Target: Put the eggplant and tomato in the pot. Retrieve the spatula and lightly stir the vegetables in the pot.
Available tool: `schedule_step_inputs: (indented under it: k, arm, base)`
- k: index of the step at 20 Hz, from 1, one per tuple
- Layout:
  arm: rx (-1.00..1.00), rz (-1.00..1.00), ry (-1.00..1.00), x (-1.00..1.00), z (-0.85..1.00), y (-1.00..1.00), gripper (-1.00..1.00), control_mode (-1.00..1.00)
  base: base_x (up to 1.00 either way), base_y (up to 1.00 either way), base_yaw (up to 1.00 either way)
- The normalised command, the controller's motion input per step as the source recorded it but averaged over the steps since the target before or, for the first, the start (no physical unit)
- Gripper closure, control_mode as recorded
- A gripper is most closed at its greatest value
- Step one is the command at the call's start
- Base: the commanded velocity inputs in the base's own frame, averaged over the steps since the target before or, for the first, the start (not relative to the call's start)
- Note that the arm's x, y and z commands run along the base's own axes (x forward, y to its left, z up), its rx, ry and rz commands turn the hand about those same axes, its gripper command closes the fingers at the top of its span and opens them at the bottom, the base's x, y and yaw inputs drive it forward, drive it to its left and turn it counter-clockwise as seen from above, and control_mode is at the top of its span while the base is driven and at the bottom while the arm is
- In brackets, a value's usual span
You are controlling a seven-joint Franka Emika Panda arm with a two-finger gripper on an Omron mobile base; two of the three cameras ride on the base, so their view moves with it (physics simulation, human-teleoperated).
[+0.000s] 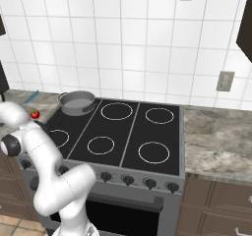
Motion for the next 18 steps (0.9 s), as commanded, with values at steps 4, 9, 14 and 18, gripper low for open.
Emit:
schedule_step_inputs:
  k: [4, 9, 14, 18]
  arm:
    - [0.00, 0.01, -0.21, -0.65, 0.02, -0.46, 1.00, -1.00]
    - [0.00, 0.04, -0.32, -1.00, 0.02, -0.77, 1.00, -1.00]
    - [0.00, 0.03, -0.28, -1.00, 0.02, -0.95, 1.00, -1.00]
    - [0.00, 0.01, -0.20, -1.00, -0.17, -1.00, 1.00, -1.00]
  base:
    - [0.00, 0.00, 0.00]
    - [0.00, 0.00, 0.00]
    - [0.00, 0.00, 0.00]
    - [0.00, 0.00, 0.00]
